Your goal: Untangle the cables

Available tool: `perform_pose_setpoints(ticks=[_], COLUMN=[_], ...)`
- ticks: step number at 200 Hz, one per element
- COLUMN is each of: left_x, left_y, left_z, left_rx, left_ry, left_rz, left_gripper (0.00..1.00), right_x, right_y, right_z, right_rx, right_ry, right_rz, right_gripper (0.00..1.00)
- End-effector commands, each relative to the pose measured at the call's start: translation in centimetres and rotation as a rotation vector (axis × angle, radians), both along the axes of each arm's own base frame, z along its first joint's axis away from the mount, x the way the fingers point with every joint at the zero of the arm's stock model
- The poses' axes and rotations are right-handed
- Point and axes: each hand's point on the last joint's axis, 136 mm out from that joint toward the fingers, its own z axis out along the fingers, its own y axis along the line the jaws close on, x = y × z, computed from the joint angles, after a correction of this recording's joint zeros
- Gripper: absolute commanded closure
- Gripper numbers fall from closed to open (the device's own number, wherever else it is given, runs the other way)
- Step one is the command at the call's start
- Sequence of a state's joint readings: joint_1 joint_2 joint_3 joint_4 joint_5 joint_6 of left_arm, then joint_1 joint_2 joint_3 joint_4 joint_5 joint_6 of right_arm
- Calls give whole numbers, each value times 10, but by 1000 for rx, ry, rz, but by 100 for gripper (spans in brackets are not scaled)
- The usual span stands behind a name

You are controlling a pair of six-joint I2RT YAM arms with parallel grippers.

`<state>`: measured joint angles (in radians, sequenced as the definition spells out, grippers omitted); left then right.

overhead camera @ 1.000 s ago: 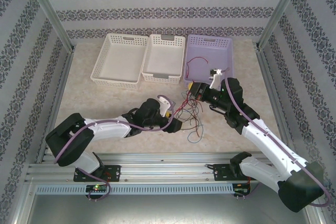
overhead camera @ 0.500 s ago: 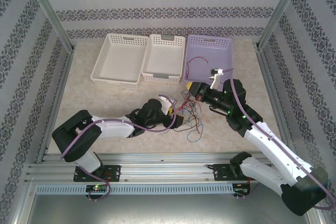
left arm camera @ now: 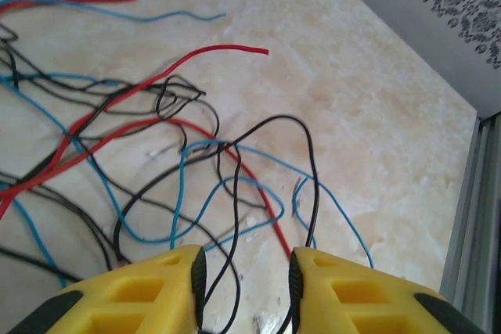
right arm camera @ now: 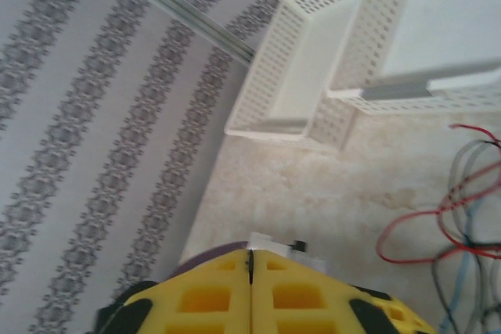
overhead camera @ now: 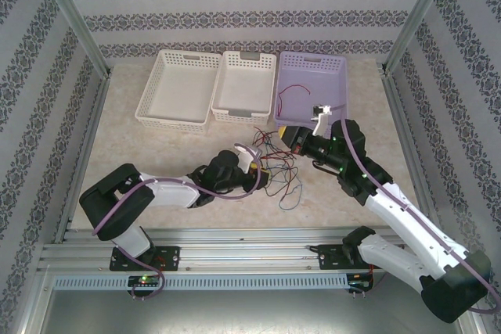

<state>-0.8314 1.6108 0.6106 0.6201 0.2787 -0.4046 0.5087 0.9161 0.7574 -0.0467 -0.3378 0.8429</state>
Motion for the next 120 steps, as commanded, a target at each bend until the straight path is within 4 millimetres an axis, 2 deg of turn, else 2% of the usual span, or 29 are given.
perform_pose_setpoints(ticks=[1,35,47,66,93,120], left_x=[-8,-6,-1,10,25,35], left_y=[5,30,40,57,80,92], left_z=[3,3,5,8,-2,-17], left_rx=[4,108,147,191,260,341], left_ry=[-5,-39,-52,-63,-4,60], left_rz=[6,63,103,178,259,301], left_gripper=[59,48,43,35,34,34], right_x=[-2,-8,-10,-14,-19,-23], right_y=[-12,-24,-31,-28,-8,9], right_z=[-51,-105,-125,-150,-159,-167], right_rx=[-158,-308,-375,-403,-418,-457], right_ry=[76,171,213,256,248,234], right_rz=[-29,-49,-67,-54,6,59], right_gripper=[86,71,61,56,54,52])
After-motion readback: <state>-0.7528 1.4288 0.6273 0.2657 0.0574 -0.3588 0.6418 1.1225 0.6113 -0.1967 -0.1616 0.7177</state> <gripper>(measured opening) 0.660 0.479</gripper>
